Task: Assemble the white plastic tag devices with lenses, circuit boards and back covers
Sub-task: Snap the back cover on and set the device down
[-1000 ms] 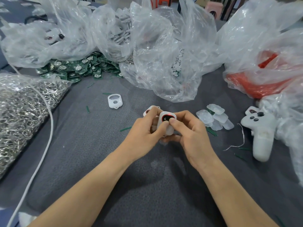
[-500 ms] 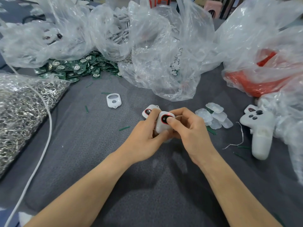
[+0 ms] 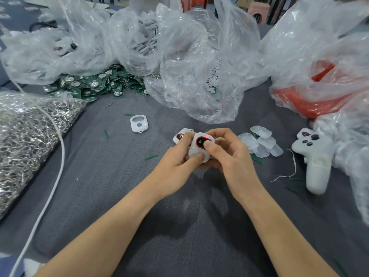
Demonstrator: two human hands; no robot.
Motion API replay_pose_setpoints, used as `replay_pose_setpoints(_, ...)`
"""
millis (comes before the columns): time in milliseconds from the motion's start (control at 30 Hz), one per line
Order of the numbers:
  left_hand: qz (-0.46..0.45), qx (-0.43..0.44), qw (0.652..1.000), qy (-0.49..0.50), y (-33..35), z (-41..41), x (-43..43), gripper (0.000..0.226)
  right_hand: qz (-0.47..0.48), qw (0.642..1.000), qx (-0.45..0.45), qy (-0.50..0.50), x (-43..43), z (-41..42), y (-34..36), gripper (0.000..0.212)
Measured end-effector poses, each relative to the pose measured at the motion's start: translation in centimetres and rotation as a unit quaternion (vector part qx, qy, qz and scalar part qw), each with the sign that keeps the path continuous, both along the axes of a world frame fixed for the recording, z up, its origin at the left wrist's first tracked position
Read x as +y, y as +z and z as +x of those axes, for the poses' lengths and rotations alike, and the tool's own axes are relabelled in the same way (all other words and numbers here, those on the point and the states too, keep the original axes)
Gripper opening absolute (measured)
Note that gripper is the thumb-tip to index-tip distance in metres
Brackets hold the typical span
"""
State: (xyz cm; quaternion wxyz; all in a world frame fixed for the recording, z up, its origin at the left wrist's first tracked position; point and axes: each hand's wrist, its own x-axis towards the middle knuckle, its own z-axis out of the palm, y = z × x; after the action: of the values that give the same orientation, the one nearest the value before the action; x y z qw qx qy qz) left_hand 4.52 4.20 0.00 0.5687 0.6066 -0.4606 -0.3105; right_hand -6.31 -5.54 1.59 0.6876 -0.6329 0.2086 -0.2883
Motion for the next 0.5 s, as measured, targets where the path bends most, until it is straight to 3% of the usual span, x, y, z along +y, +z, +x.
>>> replay_pose_setpoints(100, -0.003, 0.04, 0.999, 0.004, -0.09, 0.01, -0.06, 0.026, 0.003, 1.0, 0.003, 0.005, 0.13, 0.08, -0.13, 0.02)
replay_pose_setpoints(200, -0.006, 0.049, 0.999, 0.009, -0.02, -0.16, -0.04, 0.027, 0.005, 1.0, 0.002, 0.01, 0.17, 0.14, -0.27, 0.019)
replay_pose_setpoints(400, 0.009, -0.044, 0.999, 0.019, 0.27, -0.41, 0.04, 0.022, -0.041, 0.999, 0.014, -0.008, 0.11, 0.18, -0.29, 0.013)
replay_pose_setpoints(500, 0.018, -0.075, 0.996, 0.038, 0.28, -0.55, -0.02, 0.038, -0.047, 0.999, 0.017, -0.017, 0.06, 0.18, -0.33, 0.016)
